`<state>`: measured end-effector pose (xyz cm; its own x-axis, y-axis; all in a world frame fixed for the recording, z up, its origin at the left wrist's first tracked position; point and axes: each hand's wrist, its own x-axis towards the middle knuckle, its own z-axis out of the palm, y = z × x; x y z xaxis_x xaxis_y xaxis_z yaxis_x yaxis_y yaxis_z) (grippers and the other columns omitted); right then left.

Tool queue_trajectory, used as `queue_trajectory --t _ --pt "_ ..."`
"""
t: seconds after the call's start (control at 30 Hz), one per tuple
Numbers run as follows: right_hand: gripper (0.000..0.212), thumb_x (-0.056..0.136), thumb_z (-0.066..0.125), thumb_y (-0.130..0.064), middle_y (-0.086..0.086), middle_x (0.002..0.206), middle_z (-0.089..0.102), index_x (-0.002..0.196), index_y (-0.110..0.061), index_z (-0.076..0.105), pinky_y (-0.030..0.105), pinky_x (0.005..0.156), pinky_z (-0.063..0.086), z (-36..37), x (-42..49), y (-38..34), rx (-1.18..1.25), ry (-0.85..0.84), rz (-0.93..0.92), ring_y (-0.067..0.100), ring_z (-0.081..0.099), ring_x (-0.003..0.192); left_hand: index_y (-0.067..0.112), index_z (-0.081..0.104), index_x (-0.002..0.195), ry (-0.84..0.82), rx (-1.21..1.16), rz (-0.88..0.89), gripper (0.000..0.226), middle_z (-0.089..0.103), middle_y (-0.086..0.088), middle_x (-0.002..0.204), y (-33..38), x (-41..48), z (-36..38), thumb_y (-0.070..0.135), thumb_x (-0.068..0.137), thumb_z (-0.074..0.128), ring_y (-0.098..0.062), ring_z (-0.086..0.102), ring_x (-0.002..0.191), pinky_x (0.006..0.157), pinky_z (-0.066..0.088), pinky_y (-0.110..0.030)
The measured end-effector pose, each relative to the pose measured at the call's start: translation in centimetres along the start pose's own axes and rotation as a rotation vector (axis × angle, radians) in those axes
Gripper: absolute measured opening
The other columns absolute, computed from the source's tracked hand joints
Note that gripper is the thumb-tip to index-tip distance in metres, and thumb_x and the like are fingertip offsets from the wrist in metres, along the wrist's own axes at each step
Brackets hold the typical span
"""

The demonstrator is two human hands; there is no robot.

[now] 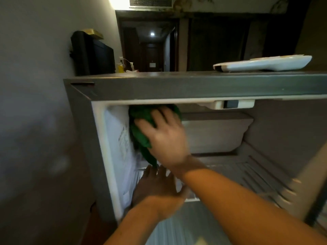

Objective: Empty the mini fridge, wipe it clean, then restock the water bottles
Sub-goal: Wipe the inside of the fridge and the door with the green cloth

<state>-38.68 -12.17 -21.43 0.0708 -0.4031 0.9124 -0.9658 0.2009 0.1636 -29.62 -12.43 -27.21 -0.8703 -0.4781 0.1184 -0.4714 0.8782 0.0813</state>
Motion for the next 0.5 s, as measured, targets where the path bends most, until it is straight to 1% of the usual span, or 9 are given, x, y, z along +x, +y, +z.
queue_trajectory --t 0.03,0.07,0.13,0.17,0.2,0.27,0.33,0.4,0.5 --pt "0.019 0.084 0.066 -0.016 0.013 0.104 0.067 0.101 -0.024 0.070 0.046 0.088 0.046 0.5 -0.1 0.2 -0.037 0.054 -0.103 0.037 0.057 0.104 0.029 0.018 0.151 0.015 0.001 0.003 0.067 0.022 0.001 0.157 0.0 0.0 -0.1 0.065 0.094 0.023 -0.020 0.019 0.143 0.116 0.014 -0.034" --pt "0.016 0.088 0.062 -0.015 0.013 0.106 0.067 0.097 -0.026 0.070 0.045 0.089 0.045 0.6 -0.6 0.8 -0.077 0.079 -0.210 0.036 0.057 0.105 0.031 0.021 0.149 0.032 0.003 0.000 0.066 0.026 0.002 0.156 0.0 0.0 -0.2 0.065 0.093 0.024 -0.019 0.022 0.141 0.114 0.017 -0.033" --pt "0.020 0.093 0.055 -0.016 0.010 0.111 0.068 0.092 -0.029 0.070 0.044 0.092 0.044 0.0 -2.1 3.1 -0.140 0.029 -0.465 0.033 0.056 0.107 0.036 0.023 0.148 0.039 -0.005 -0.018 0.063 0.028 0.006 0.154 -0.1 0.0 -0.1 0.065 0.092 0.025 -0.017 0.024 0.139 0.110 0.022 -0.034" --pt "0.021 0.094 0.053 -0.015 0.008 0.111 0.068 0.092 -0.029 0.069 0.043 0.092 0.045 -0.3 -2.9 4.6 -0.163 -0.027 -0.576 0.032 0.057 0.108 0.038 0.022 0.147 0.033 -0.013 -0.025 0.062 0.027 0.007 0.154 -0.1 0.1 0.0 0.065 0.091 0.025 -0.016 0.023 0.139 0.110 0.023 -0.034" --pt "0.021 0.095 0.053 -0.014 0.006 0.110 0.069 0.091 -0.028 0.069 0.043 0.092 0.047 -0.8 -3.8 6.0 -0.185 -0.087 -0.645 0.030 0.059 0.109 0.039 0.022 0.147 0.028 -0.019 -0.025 0.062 0.026 0.009 0.154 -0.1 0.1 0.0 0.066 0.091 0.025 -0.016 0.022 0.139 0.109 0.023 -0.034" --pt "0.019 0.094 0.056 -0.012 0.007 0.108 0.069 0.089 -0.025 0.069 0.043 0.089 0.050 -2.1 -5.3 8.3 -0.235 -0.154 -0.662 0.029 0.063 0.107 0.040 0.023 0.146 0.027 -0.023 -0.024 0.061 0.027 0.010 0.153 -0.1 0.1 0.1 0.066 0.091 0.026 -0.015 0.021 0.139 0.108 0.023 -0.032" --pt "0.021 0.094 0.053 -0.008 0.009 0.106 0.068 0.089 -0.022 0.068 0.043 0.085 0.052 -3.5 -5.9 9.9 -0.321 -0.210 -0.647 0.032 0.064 0.103 0.040 0.019 0.148 0.015 -0.038 -0.034 0.062 0.023 0.010 0.154 -0.2 0.2 0.0 0.065 0.091 0.025 -0.015 0.018 0.141 0.108 0.023 -0.033" --pt "0.029 0.092 0.046 -0.004 0.010 0.103 0.068 0.087 -0.021 0.069 0.043 0.081 0.053 -5.5 -6.1 11.4 -0.412 -0.341 -0.648 0.034 0.064 0.100 0.040 0.015 0.150 -0.010 -0.041 -0.037 0.064 0.019 0.010 0.157 -0.1 0.1 -0.1 0.065 0.092 0.025 -0.015 0.016 0.143 0.110 0.021 -0.034" --pt "0.031 0.081 0.044 -0.008 0.010 0.095 0.070 0.079 -0.019 0.073 0.041 0.073 0.053 -9.0 -6.8 14.4 -0.581 -0.497 -0.622 0.035 0.064 0.092 0.041 0.016 0.149 -0.031 -0.058 -0.040 0.063 0.022 0.011 0.155 0.0 0.0 -0.4 0.066 0.092 0.026 -0.015 0.019 0.142 0.109 0.025 -0.034"
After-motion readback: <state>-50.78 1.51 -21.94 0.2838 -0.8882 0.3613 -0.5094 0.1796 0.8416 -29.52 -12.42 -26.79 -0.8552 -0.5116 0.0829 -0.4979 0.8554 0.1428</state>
